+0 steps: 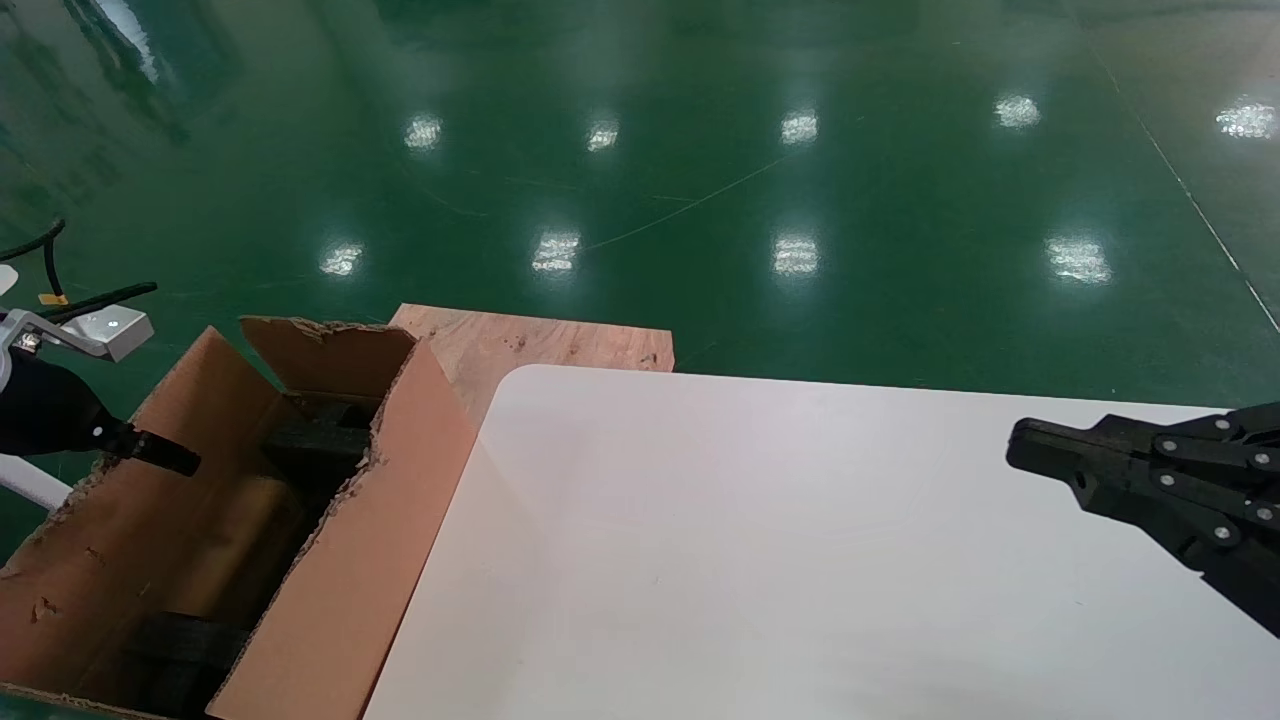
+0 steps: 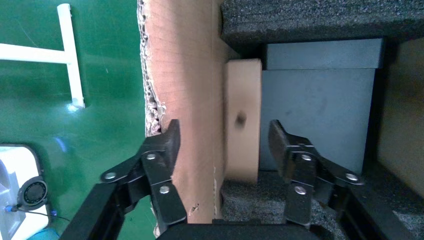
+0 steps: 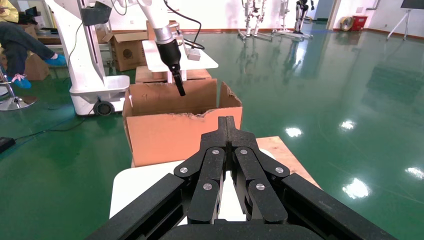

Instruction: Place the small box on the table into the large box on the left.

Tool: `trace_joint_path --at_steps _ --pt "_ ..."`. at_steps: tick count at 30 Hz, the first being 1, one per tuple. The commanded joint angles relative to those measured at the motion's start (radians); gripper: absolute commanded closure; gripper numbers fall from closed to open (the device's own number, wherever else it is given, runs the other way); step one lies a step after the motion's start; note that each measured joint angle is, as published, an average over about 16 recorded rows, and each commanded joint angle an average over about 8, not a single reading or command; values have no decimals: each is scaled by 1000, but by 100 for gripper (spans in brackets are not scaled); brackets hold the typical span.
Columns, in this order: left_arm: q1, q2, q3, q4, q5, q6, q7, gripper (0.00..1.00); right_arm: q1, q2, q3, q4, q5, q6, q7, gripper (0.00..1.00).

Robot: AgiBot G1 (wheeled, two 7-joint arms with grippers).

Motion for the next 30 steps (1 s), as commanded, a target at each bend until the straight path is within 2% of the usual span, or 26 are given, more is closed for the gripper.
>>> trace_joint_path --at_steps 1,15,24,30 --pt "0 0 0 0 0 -1 0 0 0 0 0 0 0 0 0 0" --pt "-13 10 -15 -15 -22 12 10 0 0 0 0 0 0 0 0 0" --pt "-81 62 -99 -108 -145 94 60 0 0 0 0 0 0 0 0 0" --pt "-114 69 -169 -210 -260 210 90 0 0 0 0 0 0 0 0 0"
